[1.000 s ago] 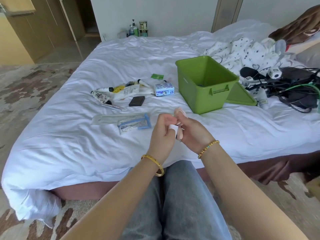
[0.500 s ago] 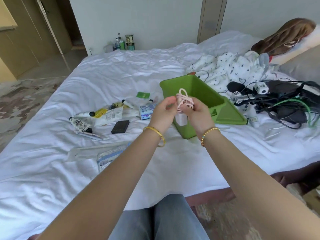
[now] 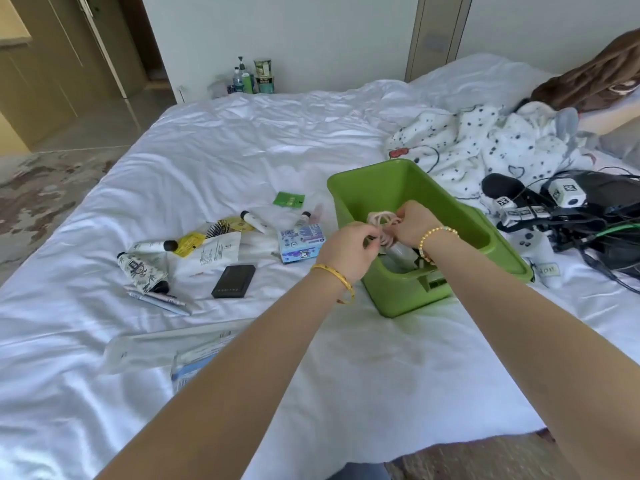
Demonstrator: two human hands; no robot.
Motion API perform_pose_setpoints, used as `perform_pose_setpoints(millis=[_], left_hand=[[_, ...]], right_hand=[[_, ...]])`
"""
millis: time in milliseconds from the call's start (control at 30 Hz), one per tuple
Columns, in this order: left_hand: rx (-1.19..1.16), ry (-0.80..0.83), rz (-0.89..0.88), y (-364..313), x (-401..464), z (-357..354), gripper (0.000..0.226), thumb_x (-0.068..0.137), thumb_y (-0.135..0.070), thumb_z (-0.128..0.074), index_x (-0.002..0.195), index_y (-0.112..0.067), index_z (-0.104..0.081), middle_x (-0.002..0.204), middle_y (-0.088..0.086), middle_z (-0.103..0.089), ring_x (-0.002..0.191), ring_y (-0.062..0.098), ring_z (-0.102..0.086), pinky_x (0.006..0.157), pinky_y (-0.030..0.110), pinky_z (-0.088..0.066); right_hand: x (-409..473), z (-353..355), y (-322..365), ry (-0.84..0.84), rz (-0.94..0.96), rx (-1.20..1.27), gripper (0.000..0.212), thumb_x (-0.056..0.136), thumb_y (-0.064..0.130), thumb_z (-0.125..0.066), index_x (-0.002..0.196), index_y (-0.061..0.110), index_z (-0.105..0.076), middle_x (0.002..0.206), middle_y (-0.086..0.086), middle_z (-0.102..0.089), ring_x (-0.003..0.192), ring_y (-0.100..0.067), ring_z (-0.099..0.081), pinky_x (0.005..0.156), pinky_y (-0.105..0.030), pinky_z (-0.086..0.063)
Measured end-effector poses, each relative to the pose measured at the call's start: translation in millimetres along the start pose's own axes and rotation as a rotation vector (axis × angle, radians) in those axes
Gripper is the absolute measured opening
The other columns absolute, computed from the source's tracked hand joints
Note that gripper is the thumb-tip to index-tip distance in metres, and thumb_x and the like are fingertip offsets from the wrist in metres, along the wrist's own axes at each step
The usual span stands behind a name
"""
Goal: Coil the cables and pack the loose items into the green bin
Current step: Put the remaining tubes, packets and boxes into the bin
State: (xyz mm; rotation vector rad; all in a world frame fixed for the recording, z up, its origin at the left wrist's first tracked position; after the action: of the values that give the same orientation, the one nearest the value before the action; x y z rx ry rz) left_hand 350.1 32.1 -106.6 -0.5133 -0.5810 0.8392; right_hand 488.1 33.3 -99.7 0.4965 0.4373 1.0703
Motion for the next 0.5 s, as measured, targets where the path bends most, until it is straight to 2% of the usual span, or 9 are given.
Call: perform_pose_setpoints(millis=[67, 100, 133, 200, 300, 367, 500], left_hand=[[-0.045, -0.076, 0.002, 1.2, -3.0, -3.7, 0.028, 0.091, -0.015, -0.053, 0.117, -0.009, -0.063, 0.125, 0.010, -0.059, 0.112, 0.025, -0.056, 0.094, 0.030, -0.043], [-0.073, -0.099, 0.004, 2.6, -5.1, -4.9, 0.030, 0.091, -0.016, -0.053, 0.120, -0.010, -0.061, 0.129, 0.010, -0.055, 0.117, 0.024, -0.053, 0.096, 0.028, -0.040], [-0.097, -0.116, 0.019, 5.0, -8.1, -4.9, 0.033, 0.092, -0.017, -0.053, 0.124, -0.011, -0.057, 0.135, 0.012, -0.048, 0.123, 0.024, -0.047, 0.099, 0.025, -0.035], [-0.120, -0.139, 0.081, 14.2, -17.5, -2.3, 0.038, 0.092, -0.018, -0.053, 0.129, -0.012, -0.051, 0.143, 0.015, -0.034, 0.129, 0.027, -0.039, 0.103, 0.024, -0.030], [-0.070, -0.082, 0.161, 33.3, -33.7, 5.9, 0.041, 0.093, -0.015, -0.050, 0.133, -0.008, -0.045, 0.144, 0.016, -0.031, 0.123, 0.029, -0.044, 0.104, 0.029, -0.034], [-0.035, -0.023, 0.175, 43.3, -45.9, 14.9, 0.038, 0.094, -0.014, -0.047, 0.132, -0.008, -0.047, 0.139, 0.014, -0.037, 0.123, 0.027, -0.045, 0.102, 0.028, -0.034], [0.079, 0.062, 0.151, 54.3, -66.8, 35.6, 0.035, 0.094, -0.013, -0.048, 0.129, -0.008, -0.051, 0.133, 0.014, -0.046, 0.121, 0.027, -0.047, 0.100, 0.028, -0.033]], right_hand=[[4.5, -5.5, 14.3, 0.070, 0.018, -0.124, 0.017, 0.086, 0.017, -0.060, 0.080, 0.003, -0.054, 0.064, -0.005, -0.049, 0.061, -0.021, -0.047, 0.049, -0.026, -0.035], [5.6, -8.0, 19.3, 0.100, 0.019, -0.175, 0.017, 0.087, 0.018, -0.059, 0.079, 0.003, -0.055, 0.062, -0.006, -0.048, 0.058, -0.019, -0.045, 0.047, -0.026, -0.032], [6.0, -10.9, 21.9, 0.122, 0.015, -0.225, 0.017, 0.087, 0.019, -0.059, 0.083, 0.003, -0.057, 0.065, -0.007, -0.051, 0.060, -0.020, -0.046, 0.049, -0.027, -0.035], [6.6, -16.1, 19.7, 0.142, 0.011, -0.329, 0.018, 0.089, 0.019, -0.055, 0.093, 0.002, -0.060, 0.084, -0.014, -0.061, 0.072, -0.026, -0.052, 0.062, -0.029, -0.042], [-1.2, -21.8, 9.2, 0.171, -0.016, -0.384, 0.025, 0.093, 0.015, -0.049, 0.105, -0.002, -0.061, 0.118, -0.020, -0.060, 0.101, -0.033, -0.057, 0.083, -0.035, -0.045], [-9.1, -22.8, 8.3, 0.183, 0.004, -0.413, 0.030, 0.094, 0.015, -0.045, 0.111, -0.003, -0.061, 0.122, -0.019, -0.060, 0.110, -0.032, -0.056, 0.090, -0.033, -0.044], [-27.1, -19.6, 28.4, 0.064, 0.073, -0.335, 0.031, 0.094, 0.009, -0.041, 0.116, -0.002, -0.060, 0.117, -0.020, -0.062, 0.105, -0.034, -0.058, 0.086, -0.034, -0.046]])
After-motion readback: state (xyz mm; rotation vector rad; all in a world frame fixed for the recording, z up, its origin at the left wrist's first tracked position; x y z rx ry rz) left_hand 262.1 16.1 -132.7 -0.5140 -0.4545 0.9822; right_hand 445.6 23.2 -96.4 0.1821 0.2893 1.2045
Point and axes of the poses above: each hand's wrist, its own x-axis towards the middle knuckle, its own z-axis out of the back of the hand, y = z × x, the point moved 4 cm from there along x, towards the middle knuckle
